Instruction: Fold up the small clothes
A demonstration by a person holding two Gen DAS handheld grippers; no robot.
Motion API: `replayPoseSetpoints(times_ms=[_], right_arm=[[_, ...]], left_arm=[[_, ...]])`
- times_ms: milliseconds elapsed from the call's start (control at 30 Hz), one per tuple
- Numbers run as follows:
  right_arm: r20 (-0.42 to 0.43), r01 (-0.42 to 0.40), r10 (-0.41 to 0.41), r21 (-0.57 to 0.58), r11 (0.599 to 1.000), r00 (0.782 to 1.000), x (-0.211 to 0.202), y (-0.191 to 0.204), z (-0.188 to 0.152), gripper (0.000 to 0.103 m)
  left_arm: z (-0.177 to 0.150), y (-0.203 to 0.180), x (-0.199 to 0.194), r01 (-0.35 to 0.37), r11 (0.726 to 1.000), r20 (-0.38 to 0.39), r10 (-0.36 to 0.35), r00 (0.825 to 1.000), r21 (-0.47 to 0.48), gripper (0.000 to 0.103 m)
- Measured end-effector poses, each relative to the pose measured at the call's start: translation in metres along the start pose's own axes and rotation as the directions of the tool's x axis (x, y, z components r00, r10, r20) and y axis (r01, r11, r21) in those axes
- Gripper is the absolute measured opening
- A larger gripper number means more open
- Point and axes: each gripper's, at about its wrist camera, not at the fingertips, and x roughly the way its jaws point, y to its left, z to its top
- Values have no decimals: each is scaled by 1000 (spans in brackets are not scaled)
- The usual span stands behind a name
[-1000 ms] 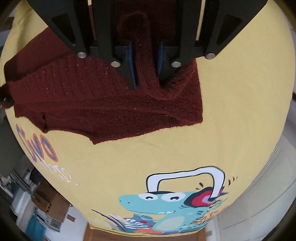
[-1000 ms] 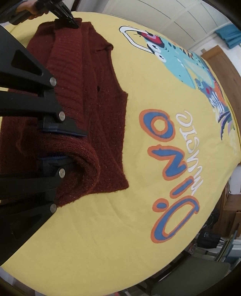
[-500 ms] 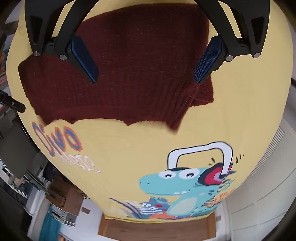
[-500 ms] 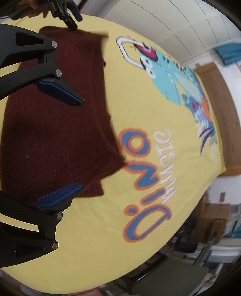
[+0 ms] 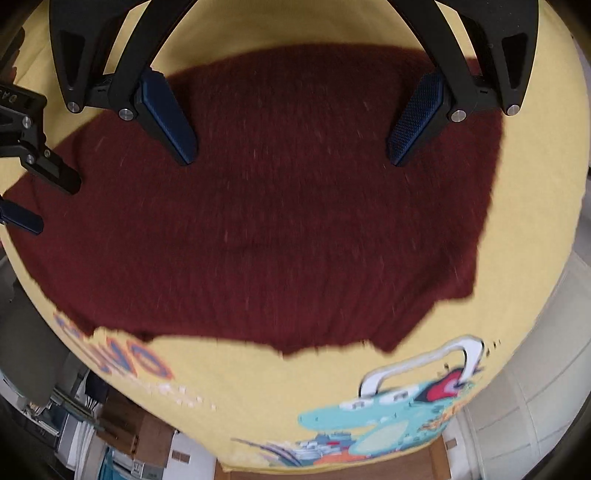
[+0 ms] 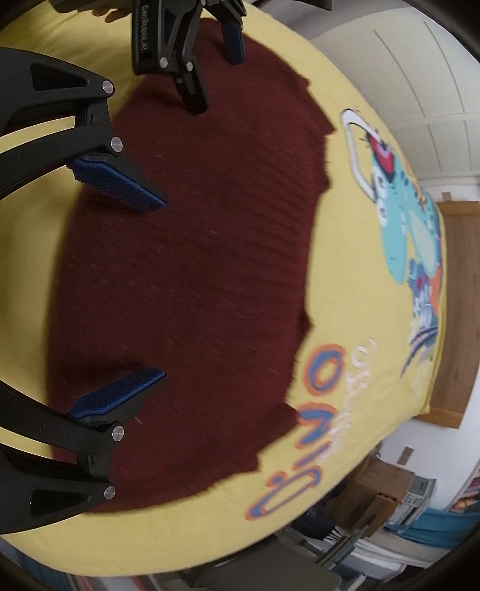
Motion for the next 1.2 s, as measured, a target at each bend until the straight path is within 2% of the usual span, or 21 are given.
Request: replayPoseSetpoints(times_ms=[167, 533, 567, 600, 667, 1033, 1133, 1200], right_arm=[[-19, 22, -21, 21, 1000, 1000, 11, -10, -9, 88], [-47, 48, -41, 145, 988, 998, 12, -64, -15, 88], [-52, 51, -43, 155, 987, 998, 13, -66, -16, 89], [-59, 50, -40, 167, 985, 997, 16, -70, -19, 96], [-67, 45, -32, 188, 981, 997, 19, -74, -23, 100], [-30, 76, -72, 174, 982, 997, 25, -65, -31, 102], [-37, 72, -66, 177, 982, 997, 17, -63, -29, 102], [-39, 55, -49, 174, 983, 998, 8, -61, -28, 102]], left_arm=[[-5, 3, 1, -6, 1000, 9, 6, 1000, -6, 102], [-11, 10, 2, -8, 999, 4, 8, 1000, -33, 102], [-12, 10, 3, -9, 999, 4, 9, 1000, -36, 102], [-11, 11, 4, -11, 999, 4, 11, 1000, -34, 102], [-12, 11, 5, -15, 999, 9, 15, 1000, -30, 102], [-15, 19, 6, 36, 999, 27, -35, 999, -32, 102], [-11, 22, 3, 65, 998, -12, -65, 998, -18, 102], [-7, 27, -1, 75, 997, -67, -77, 995, -35, 102]])
